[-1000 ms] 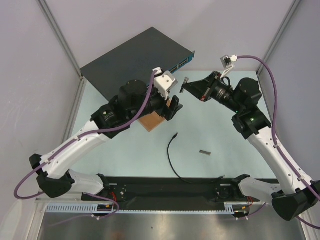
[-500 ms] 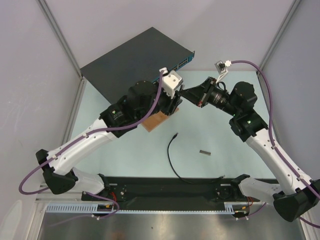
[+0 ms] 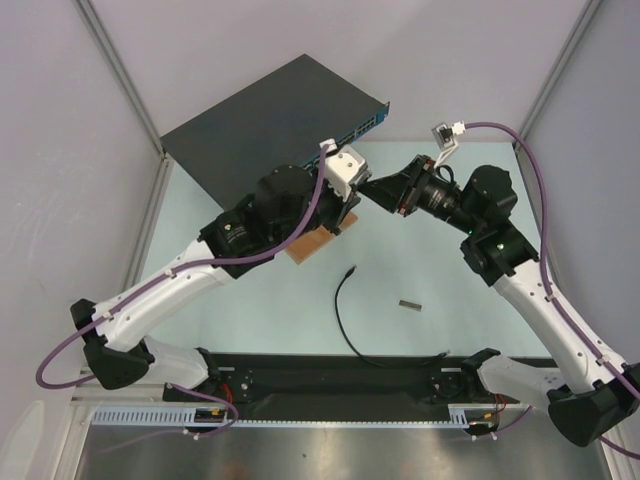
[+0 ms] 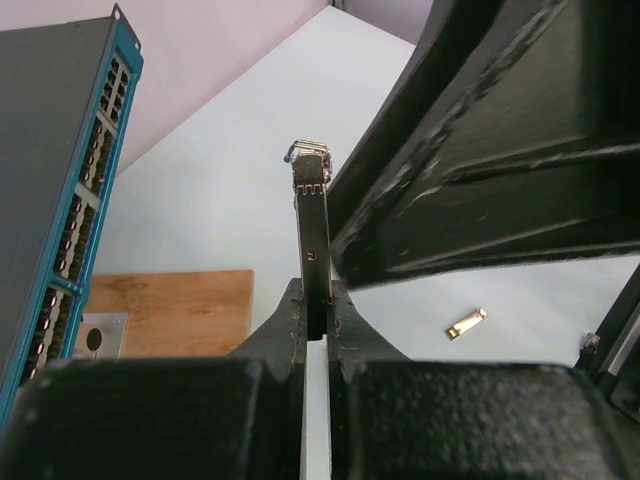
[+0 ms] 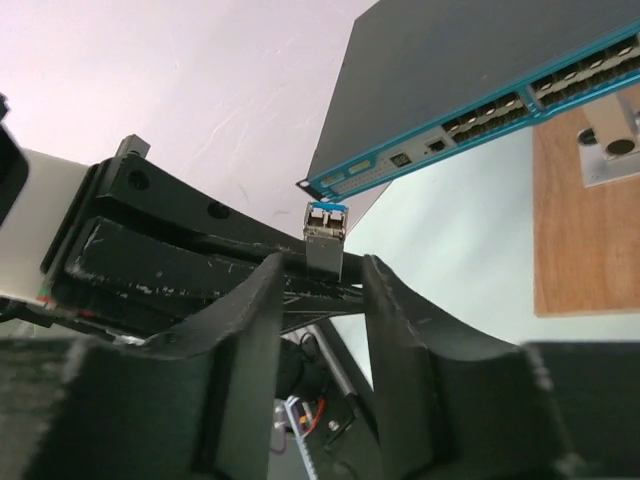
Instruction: Insert the plug into the switch port
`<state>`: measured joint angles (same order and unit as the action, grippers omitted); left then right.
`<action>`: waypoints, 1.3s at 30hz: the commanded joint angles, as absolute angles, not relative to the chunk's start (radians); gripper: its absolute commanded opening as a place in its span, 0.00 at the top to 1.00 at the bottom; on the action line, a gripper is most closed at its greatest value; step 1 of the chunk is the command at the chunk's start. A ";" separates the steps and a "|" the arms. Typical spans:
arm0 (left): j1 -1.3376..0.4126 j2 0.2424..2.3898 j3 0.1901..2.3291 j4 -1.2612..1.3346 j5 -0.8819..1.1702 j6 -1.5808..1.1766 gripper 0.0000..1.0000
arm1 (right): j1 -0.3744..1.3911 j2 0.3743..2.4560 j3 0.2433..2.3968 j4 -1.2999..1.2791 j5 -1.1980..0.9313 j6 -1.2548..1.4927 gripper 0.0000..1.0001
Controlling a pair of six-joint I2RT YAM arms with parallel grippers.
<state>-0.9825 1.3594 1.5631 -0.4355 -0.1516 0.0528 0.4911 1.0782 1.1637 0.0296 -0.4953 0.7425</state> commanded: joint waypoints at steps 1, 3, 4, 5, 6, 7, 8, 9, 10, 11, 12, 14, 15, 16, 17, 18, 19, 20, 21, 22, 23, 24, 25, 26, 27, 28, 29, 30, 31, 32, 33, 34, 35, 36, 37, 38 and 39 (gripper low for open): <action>-0.966 1.286 1.543 -0.429 -0.147 0.052 1.00 | 0.471 1.028 1.163 0.046 -0.514 0.721 0.56; -0.962 1.261 1.523 -0.449 -0.074 0.049 1.00 | 0.442 1.016 1.167 0.032 -0.529 0.695 0.35; -0.947 1.237 1.517 -0.460 -0.034 0.046 1.00 | 0.431 1.005 1.178 0.023 -0.544 0.648 0.29; -0.940 1.226 1.506 -0.471 -0.008 0.043 0.99 | 0.422 0.997 1.187 0.000 -0.581 0.608 0.16; -0.916 1.217 1.502 -0.500 0.105 0.038 1.00 | 0.402 0.988 1.196 -0.049 -0.598 0.565 0.12; -0.899 1.207 1.499 -0.518 0.165 0.026 1.00 | 0.394 0.964 1.215 -0.076 -0.615 0.460 0.09; -0.885 1.195 1.497 -0.537 0.223 0.020 1.00 | 0.390 0.950 1.221 -0.127 -0.650 0.402 0.04; -0.871 1.189 1.499 -0.587 0.348 0.017 1.00 | 0.385 0.934 1.226 -0.152 -0.669 0.344 0.02; -0.855 1.189 1.499 -0.609 0.401 0.011 1.00 | 0.379 0.916 1.230 -0.182 -0.682 0.268 0.01; -0.850 1.187 1.499 -0.638 0.466 0.011 1.00 | 0.380 0.884 1.239 -0.246 -0.702 0.133 0.00; -0.848 1.184 1.497 -0.661 0.556 0.011 1.00 | 0.383 0.865 1.242 -0.279 -0.724 0.047 0.00; -0.848 1.180 1.482 -0.718 0.647 0.006 1.00 | 0.387 0.833 1.270 -0.404 -0.774 -0.167 0.00; -0.848 1.178 1.476 -0.733 0.682 0.005 1.00 | 0.390 0.828 1.284 -0.455 -0.785 -0.233 0.01; -0.848 1.174 1.465 -0.759 0.745 0.006 1.00 | 0.402 0.825 1.299 -0.506 -0.795 -0.291 0.01; -0.847 1.164 1.435 -0.761 0.768 0.006 1.00 | 0.408 0.819 1.324 -0.596 -0.805 -0.404 0.02; -0.847 1.149 1.419 -0.767 0.791 0.009 1.00 | 0.417 0.816 1.334 -0.632 -0.808 -0.446 0.03; -0.847 1.146 1.405 -0.781 0.829 0.015 1.00 | 0.439 0.813 1.344 -0.700 -0.824 -0.500 0.04; -0.847 1.144 1.384 -0.791 0.853 0.017 1.00 | 0.449 0.810 1.353 -0.733 -0.830 -0.546 0.06; -0.847 1.144 1.373 -0.801 0.868 0.021 1.00 | 0.468 0.805 1.367 -0.765 -0.831 -0.637 0.07; -0.847 1.144 1.364 -0.810 0.883 0.025 1.00 | 0.483 0.804 1.371 -0.813 -0.822 -0.675 0.08; -0.847 1.144 1.350 -0.828 0.917 0.031 1.00 | 0.518 0.802 1.376 -0.836 -0.815 -0.708 0.10; -0.847 1.147 1.344 -0.834 0.931 0.032 1.00 | 0.538 0.808 1.385 -0.862 -0.805 -0.785 0.11; -0.847 1.147 1.336 -0.838 0.951 0.031 1.00 | 0.557 0.813 1.390 -0.880 -0.783 -0.810 0.13; -0.847 1.144 1.318 -0.842 0.984 0.029 1.00 | 0.581 0.819 1.394 -0.911 -0.770 -0.839 0.16; -0.847 1.144 1.309 -0.841 1.000 0.019 1.00 | 0.619 0.828 1.397 -0.923 -0.756 -0.860 0.18; -0.847 1.143 1.298 -0.839 1.014 0.015 1.00 | 0.646 0.845 1.404 -0.931 -0.727 -0.886 0.18; -0.847 1.143 1.283 -0.839 1.032 0.015 1.00 | 0.669 0.853 1.405 -0.930 -0.712 -0.893 0.21; -0.847 1.141 1.275 -0.841 1.034 0.012 1.00 | 0.720 0.860 1.405 -0.927 -0.695 -0.902 0.23; -0.847 1.143 1.263 -0.839 1.037 0.009 1.00 | 0.751 0.879 1.404 -0.922 -0.657 -0.916 0.24; -0.847 1.143 1.259 -0.842 1.043 0.009 1.00 | 0.784 0.887 1.399 -0.913 -0.631 -0.916 0.27; -0.847 1.141 1.255 -0.844 1.051 0.006 1.00 | 0.866 0.894 1.394 -0.905 -0.603 -0.916 0.27; -0.847 1.141 1.252 -0.844 1.055 0.006 1.00 | 0.906 0.905 1.391 -0.896 -0.545 -0.928 0.28; -0.847 1.141 1.243 -0.844 1.060 0.008 1.00 | 0.955 0.910 1.381 -0.890 -0.511 -0.928 0.31; -0.841 1.141 1.238 -0.841 1.080 0.006 0.99 | 0.998 0.913 1.375 -0.882 -0.480 -0.928 0.32; -0.836 1.143 1.224 -0.836 1.091 -0.018 1.00 | 1.041 0.916 1.368 -0.879 -0.471 -0.934 0.32; -0.831 1.141 1.217 -0.831 1.100 -0.026 1.00 | 1.046 0.922 1.362 -0.877 -0.479 -0.940 0.35; -0.825 1.146 1.213 -0.827 1.115 -0.032 1.00 | 1.055 0.926 1.361 -0.873 -0.479 -0.936 0.36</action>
<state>-0.8429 1.1637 1.2289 -0.8516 1.0248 -0.0013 1.0126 0.9325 1.3605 -0.8959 -0.5545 -0.8951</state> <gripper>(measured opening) 0.050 0.654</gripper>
